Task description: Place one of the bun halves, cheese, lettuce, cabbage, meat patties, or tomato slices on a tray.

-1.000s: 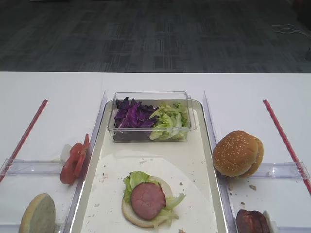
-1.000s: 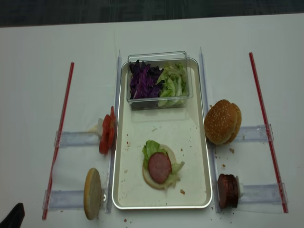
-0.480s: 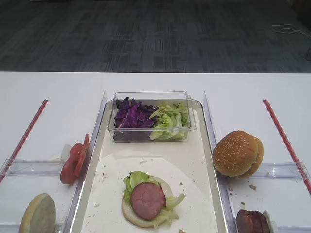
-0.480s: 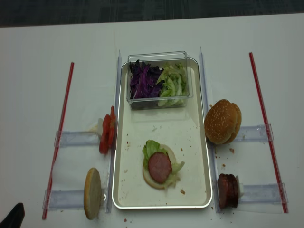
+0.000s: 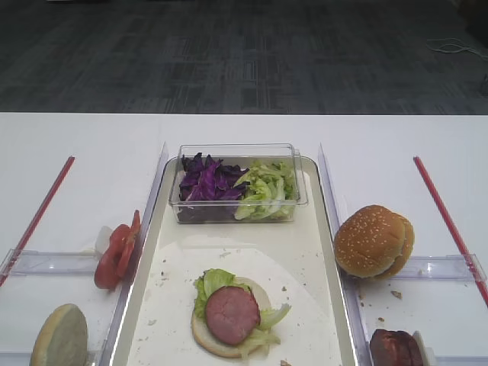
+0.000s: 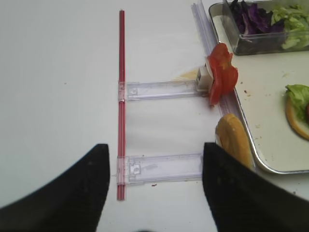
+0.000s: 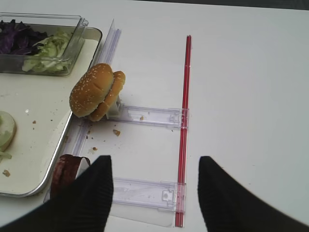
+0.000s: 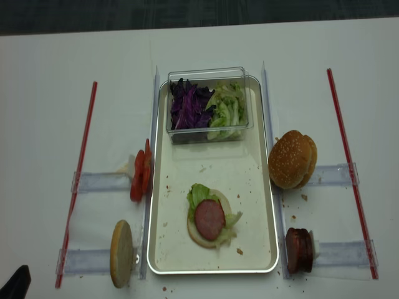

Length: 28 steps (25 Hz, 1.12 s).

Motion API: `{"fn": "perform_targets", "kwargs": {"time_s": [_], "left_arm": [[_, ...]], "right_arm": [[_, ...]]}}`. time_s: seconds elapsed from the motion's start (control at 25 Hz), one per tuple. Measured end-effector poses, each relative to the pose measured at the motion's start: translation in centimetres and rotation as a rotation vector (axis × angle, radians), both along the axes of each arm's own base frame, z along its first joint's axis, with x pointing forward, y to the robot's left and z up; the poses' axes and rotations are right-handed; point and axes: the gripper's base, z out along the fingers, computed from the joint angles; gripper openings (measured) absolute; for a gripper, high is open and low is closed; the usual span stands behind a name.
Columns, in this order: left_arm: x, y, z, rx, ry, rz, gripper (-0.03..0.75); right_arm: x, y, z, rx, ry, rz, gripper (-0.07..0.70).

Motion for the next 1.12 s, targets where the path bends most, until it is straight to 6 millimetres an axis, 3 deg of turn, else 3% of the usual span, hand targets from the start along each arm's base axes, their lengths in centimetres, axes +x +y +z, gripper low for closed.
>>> {"fn": "perform_targets", "kwargs": {"time_s": [1.12], "left_arm": [[0.0, 0.08, 0.0, 0.0, 0.0, 0.01, 0.428]], "right_arm": [[0.0, 0.0, 0.0, 0.0, 0.0, 0.0, 0.405]]}}
